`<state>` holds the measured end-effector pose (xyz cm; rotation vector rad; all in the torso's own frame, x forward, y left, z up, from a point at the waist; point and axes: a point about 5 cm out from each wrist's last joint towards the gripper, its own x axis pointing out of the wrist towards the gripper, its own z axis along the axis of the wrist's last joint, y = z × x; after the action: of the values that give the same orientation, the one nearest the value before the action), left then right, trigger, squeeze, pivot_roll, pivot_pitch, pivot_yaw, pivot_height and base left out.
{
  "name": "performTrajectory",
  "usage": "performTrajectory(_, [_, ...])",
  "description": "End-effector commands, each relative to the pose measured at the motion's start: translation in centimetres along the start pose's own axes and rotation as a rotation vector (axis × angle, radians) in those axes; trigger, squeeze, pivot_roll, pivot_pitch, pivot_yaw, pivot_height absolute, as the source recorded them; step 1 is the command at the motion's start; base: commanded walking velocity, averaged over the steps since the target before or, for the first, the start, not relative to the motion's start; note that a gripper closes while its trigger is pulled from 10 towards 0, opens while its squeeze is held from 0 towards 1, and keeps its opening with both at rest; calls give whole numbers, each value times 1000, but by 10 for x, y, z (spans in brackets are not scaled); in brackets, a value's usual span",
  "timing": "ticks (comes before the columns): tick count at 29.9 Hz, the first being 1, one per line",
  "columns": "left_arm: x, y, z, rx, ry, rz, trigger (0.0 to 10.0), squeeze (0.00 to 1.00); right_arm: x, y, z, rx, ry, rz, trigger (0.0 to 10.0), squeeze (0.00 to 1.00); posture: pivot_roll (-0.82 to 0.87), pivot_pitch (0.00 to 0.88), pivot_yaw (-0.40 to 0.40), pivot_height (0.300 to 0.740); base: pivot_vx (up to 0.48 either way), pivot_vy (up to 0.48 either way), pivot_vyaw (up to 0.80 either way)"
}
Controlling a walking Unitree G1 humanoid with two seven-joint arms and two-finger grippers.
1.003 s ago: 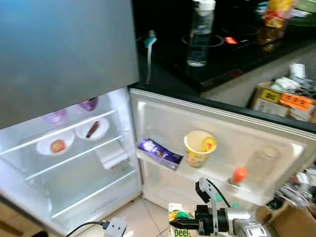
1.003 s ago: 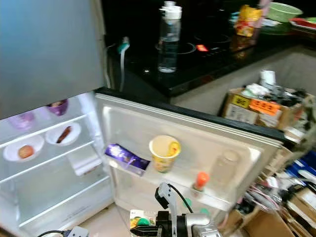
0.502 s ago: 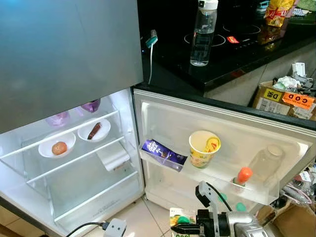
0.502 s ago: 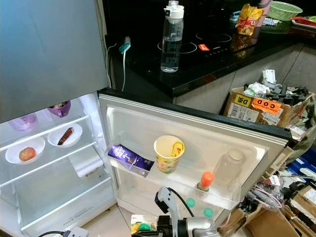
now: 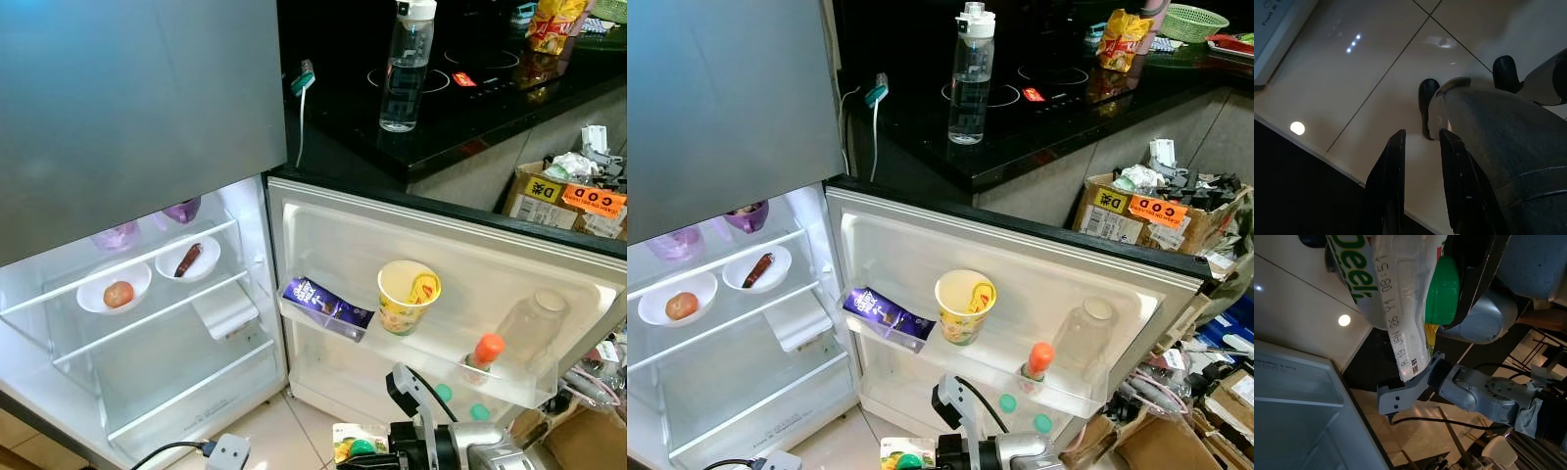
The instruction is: Restocking fridge
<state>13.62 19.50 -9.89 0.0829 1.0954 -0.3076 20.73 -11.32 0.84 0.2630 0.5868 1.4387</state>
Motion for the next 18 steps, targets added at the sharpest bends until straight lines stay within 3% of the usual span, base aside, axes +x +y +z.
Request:
performTrajectory(1, [0, -1, -3, -6, 17, 1, 10000, 0, -1, 1, 4, -7, -25, -5, 10000, 0, -70, 0, -27, 740, 0, 0, 0])
performTrajectory(5, [0, -2, -4, -8, 20, 0, 10000, 0, -1, 3, 7, -11, -31, -7, 10000, 0, -72, 0, -27, 740, -121, 0, 0])
performTrajectory(18, [0, -2, -5, -8, 25, -1, 10000, 0, -1, 2, 9, -14, -36, -21, 10000, 0, -72, 0, -27, 740, -291, 0, 0])
